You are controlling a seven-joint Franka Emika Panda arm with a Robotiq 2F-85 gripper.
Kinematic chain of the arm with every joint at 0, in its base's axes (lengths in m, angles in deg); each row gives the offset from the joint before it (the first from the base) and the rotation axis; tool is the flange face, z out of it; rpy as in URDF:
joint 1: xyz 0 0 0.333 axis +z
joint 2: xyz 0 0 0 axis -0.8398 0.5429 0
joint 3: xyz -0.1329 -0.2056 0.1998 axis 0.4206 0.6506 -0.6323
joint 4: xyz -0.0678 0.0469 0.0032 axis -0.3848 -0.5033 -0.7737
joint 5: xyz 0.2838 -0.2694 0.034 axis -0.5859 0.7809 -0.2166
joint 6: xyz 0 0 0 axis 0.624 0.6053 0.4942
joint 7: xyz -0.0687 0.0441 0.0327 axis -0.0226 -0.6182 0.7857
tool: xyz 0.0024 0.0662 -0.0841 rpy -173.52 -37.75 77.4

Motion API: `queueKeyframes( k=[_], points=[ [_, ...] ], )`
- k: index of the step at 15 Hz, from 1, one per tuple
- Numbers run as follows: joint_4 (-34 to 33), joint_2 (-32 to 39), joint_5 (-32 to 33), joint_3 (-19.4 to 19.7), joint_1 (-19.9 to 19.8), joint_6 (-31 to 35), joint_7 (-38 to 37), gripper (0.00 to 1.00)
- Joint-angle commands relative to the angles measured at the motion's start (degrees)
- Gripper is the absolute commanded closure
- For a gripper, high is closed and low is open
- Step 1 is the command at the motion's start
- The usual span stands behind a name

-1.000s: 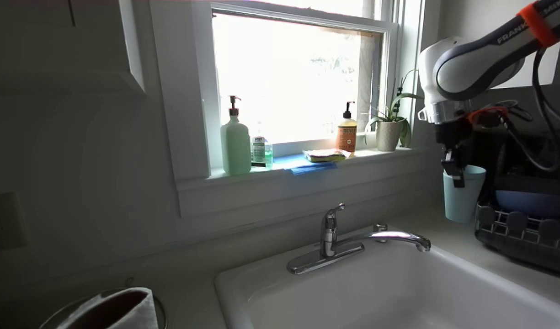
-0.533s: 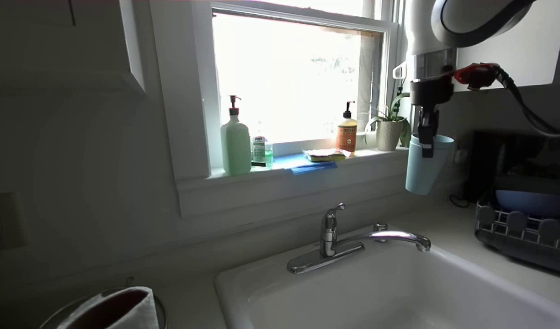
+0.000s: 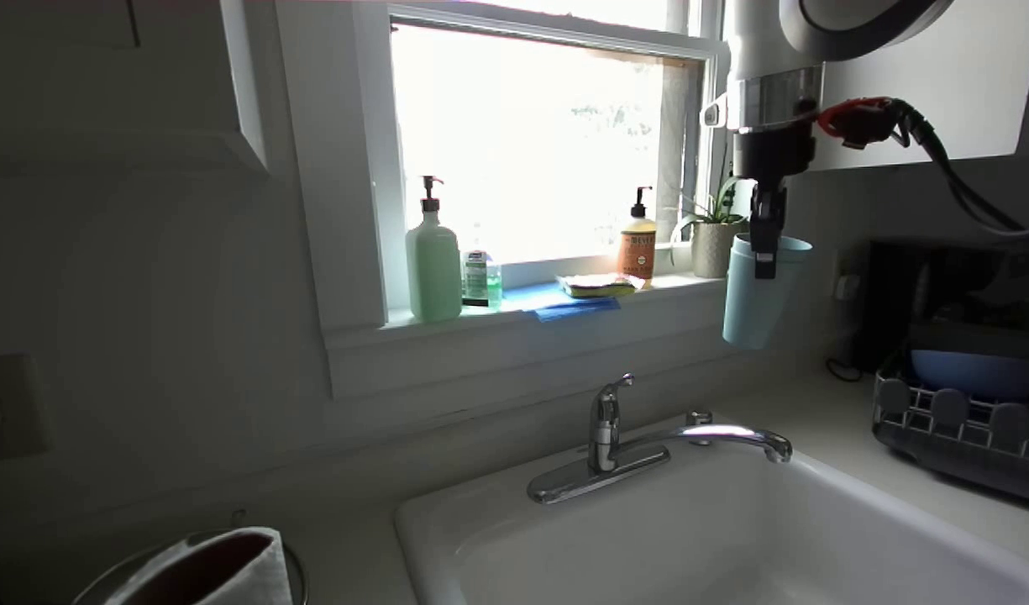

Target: Rearrange the cups and move it to the left of the sink

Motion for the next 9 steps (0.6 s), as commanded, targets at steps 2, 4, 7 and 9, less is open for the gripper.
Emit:
queueKeyframes(
  k=[2,4,7,9],
  points=[
    [-2.4,0.7,-0.3,-1.7,1.8,1.8,5.0,0.98],
    [-4.3,1.4,-0.1,-3.3,3.4,2.0,8.0,0.98],
    [-6.9,2.7,-0.1,-5.5,5.6,2.5,13.1,0.98],
    [-8.5,4.3,-0.7,-6.4,6.7,3.8,17.5,0.98]
  ],
)
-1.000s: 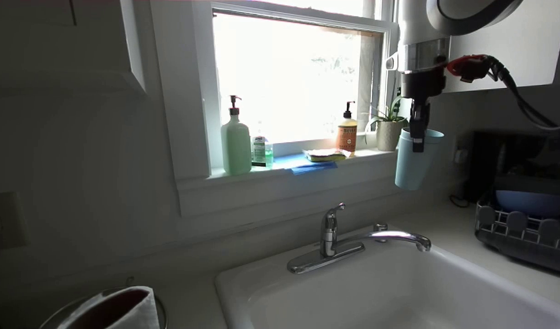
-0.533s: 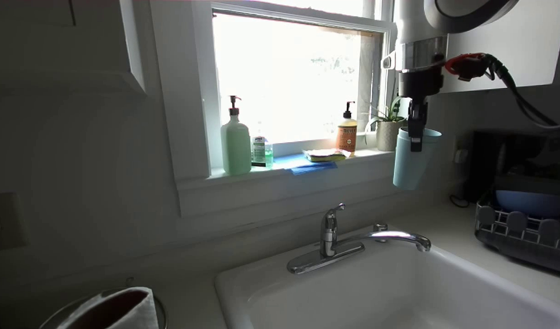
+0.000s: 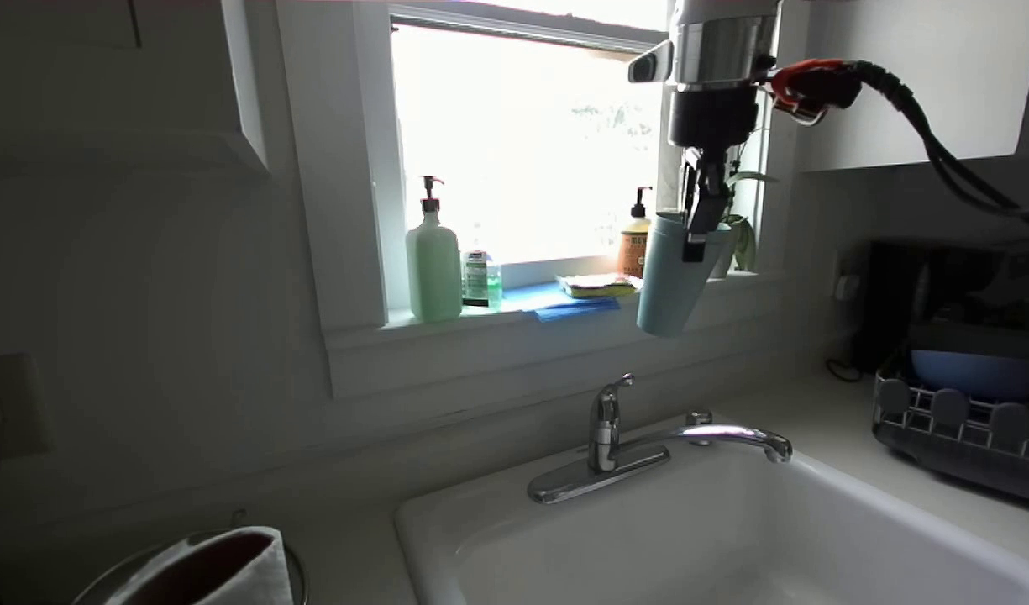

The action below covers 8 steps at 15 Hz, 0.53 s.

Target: Rearrange the cups and move it to the left of the sink

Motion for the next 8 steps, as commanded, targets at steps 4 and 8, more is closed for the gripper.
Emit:
queueKeyframes(
  k=[4,8],
  points=[
    [-7.0,7.3,-2.9,-2.5,2.0,4.9,16.4,0.98],
    [-9.8,12.3,-6.8,-4.4,1.8,5.7,27.5,0.98]
  ],
)
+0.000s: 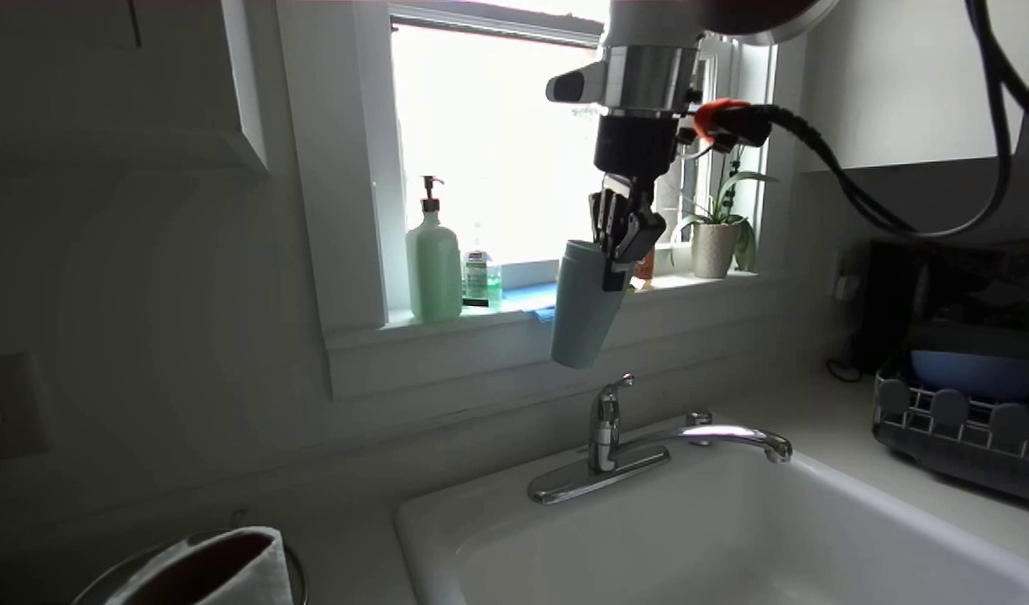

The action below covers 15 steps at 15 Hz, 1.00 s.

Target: Rearrange the cups and move it to the left of the sink

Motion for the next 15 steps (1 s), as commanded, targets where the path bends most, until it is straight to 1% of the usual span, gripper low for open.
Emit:
queueKeyframes(
  k=[1,4,8,13,14,15],
  points=[
    [-5.0,5.3,-3.7,-1.6,0.0,-0.9,10.8,0.98],
    [-7.0,8.3,-3.0,-2.6,0.2,-2.6,16.6,0.98],
    [-8.8,11.9,-0.3,-3.2,1.0,-3.8,21.6,0.98],
    [-10.1,15.3,3.5,-3.0,2.1,-3.7,25.0,0.98],
    [-7.0,13.5,1.6,-3.1,1.6,-2.1,23.2,0.93],
    [-7.4,14.1,2.0,-3.1,1.7,-2.1,23.6,0.93]
  ],
)
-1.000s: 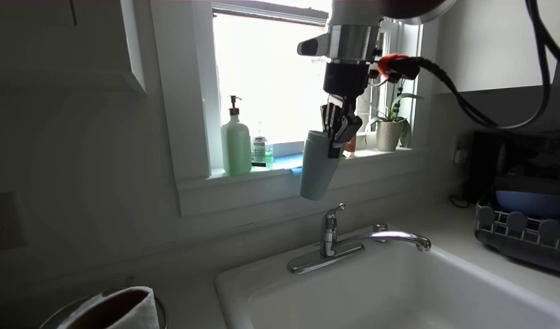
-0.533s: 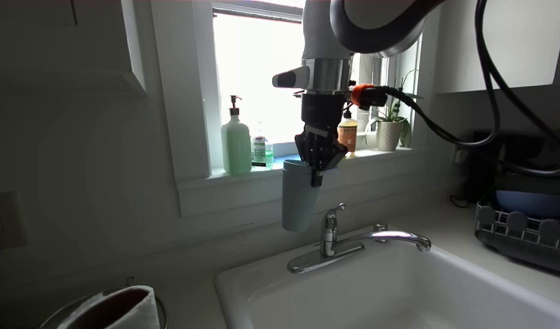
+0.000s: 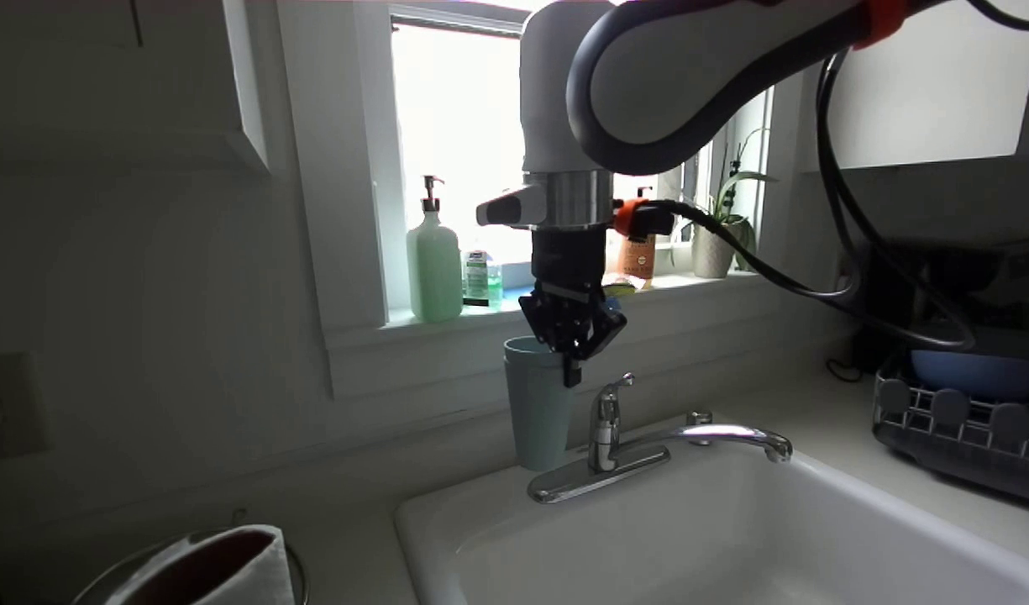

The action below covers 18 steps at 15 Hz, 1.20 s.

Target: Rearrange the cups and move it to the left of the sink

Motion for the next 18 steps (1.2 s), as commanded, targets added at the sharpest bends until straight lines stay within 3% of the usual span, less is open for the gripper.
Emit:
queueKeyframes(
  k=[1,4,5,18],
  points=[
    [-0.5,0.4,0.1,0.1,0.1,-0.2,0.1,0.93],
    [-1.0,0.7,0.2,0.1,0.1,-0.3,0.3,0.93],
    [-1.1,0.7,0.2,0.1,0.1,-0.3,0.3,0.98],
    [-8.2,11.7,7.0,0.7,1.8,-0.2,6.9,0.98]
  ],
)
